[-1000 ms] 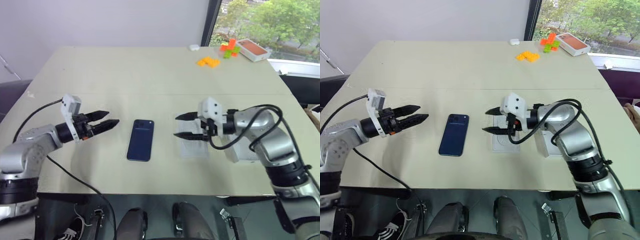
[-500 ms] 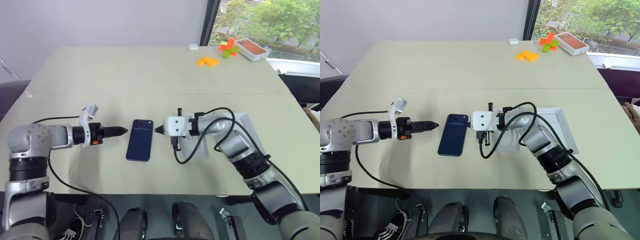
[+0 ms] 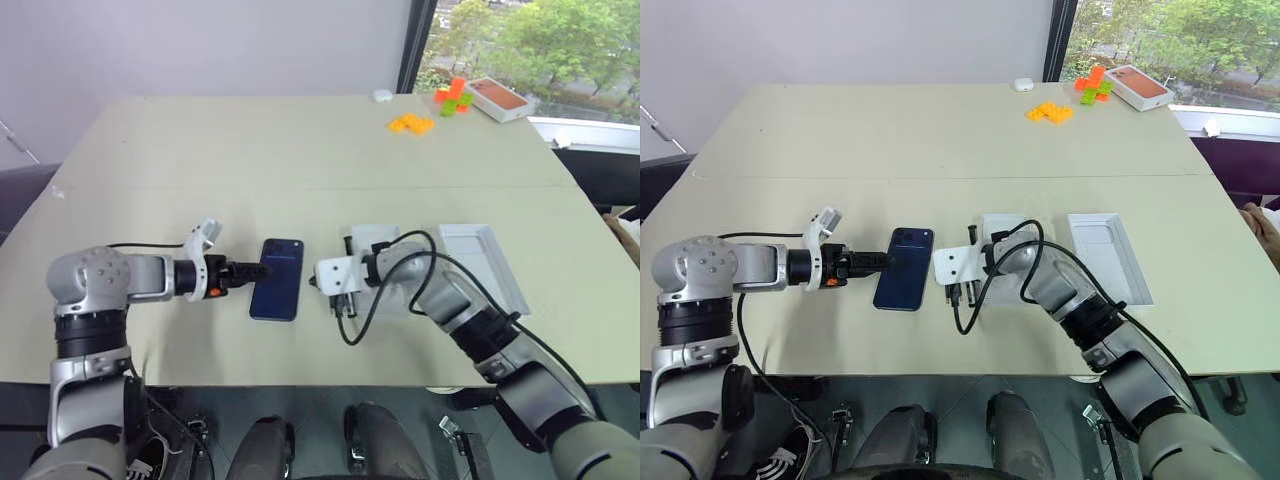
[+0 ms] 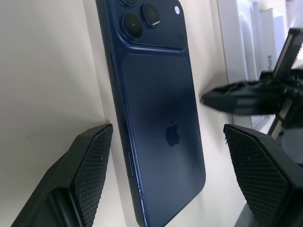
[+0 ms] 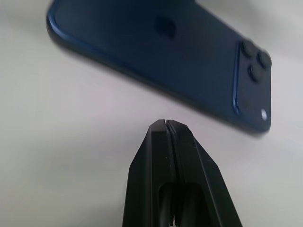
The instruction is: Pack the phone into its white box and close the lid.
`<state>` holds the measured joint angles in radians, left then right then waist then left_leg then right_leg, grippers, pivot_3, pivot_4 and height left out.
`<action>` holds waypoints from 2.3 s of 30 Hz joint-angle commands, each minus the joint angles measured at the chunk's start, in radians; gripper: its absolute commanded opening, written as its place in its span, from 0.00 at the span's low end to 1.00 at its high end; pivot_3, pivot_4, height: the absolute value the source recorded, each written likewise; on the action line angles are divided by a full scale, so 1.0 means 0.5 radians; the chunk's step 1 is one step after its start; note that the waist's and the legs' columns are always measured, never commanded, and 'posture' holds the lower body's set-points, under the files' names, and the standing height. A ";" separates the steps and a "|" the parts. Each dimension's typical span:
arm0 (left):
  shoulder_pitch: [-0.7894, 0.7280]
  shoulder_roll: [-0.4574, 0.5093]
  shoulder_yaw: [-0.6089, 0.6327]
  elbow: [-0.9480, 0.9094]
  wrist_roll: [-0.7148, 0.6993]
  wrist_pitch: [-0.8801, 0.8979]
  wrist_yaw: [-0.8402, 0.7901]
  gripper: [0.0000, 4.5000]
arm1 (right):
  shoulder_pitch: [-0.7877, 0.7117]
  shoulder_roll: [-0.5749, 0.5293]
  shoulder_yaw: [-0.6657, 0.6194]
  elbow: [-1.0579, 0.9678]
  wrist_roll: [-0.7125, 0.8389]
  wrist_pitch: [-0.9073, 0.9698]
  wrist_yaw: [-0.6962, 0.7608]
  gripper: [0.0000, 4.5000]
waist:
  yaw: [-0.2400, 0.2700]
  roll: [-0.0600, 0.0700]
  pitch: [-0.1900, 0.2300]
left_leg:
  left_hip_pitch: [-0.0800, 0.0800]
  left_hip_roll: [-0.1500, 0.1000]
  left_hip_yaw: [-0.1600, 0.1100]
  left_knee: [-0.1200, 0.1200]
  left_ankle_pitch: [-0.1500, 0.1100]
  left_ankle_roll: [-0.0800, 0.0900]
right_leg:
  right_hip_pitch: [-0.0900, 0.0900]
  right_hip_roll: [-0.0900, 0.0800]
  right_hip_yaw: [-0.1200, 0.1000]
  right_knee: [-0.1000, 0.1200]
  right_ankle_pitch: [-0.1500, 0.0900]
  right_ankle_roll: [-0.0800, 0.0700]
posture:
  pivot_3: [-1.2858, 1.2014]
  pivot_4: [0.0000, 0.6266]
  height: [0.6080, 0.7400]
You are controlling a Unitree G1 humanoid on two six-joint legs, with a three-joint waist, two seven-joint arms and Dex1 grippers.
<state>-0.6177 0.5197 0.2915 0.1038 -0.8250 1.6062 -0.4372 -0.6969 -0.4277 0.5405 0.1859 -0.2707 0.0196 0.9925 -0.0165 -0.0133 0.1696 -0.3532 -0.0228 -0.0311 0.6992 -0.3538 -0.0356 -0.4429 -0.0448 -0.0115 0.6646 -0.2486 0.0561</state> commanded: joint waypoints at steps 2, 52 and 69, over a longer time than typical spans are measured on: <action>-0.025 -0.019 -0.031 -0.040 -0.062 0.017 0.128 0.88 | -0.032 0.046 -0.001 0.048 -0.033 -0.060 -0.033 0.01 | 0.001 0.000 0.000 | 0.000 0.000 -0.001 0.000 0.001 -0.001 | 0.000 0.000 0.000 0.000 0.001 -0.002 | 0.52 0.24 1.00; 0.085 -0.163 0.354 0.126 -0.558 0.017 0.636 0.26 | -0.042 0.239 -0.003 0.287 -0.126 -0.195 -0.126 0.00 | -0.048 -0.004 0.001 | 0.030 0.001 -0.003 -0.026 0.012 -0.013 | 0.020 0.002 0.000 -0.007 0.006 -0.009 | 0.52 0.24 1.00; 0.163 -0.112 0.595 0.387 -0.731 0.017 0.386 0.16 | -0.040 0.265 -0.156 0.135 0.077 -0.022 -0.052 0.00 | -0.048 -0.007 0.002 | 0.028 0.001 -0.003 -0.030 0.013 -0.014 | 0.017 0.002 -0.001 -0.009 0.006 -0.009 | 0.52 0.24 1.00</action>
<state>-0.5211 0.4483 0.5503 0.3085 -1.1478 1.6077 -0.2172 -0.7112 -0.3031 0.5067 0.3107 -0.2833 -0.0241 0.9538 -0.0407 -0.0168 0.1707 -0.3399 -0.0224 -0.0331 0.6842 -0.3473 -0.0427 -0.4348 -0.0438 -0.0118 0.6599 -0.2457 0.0514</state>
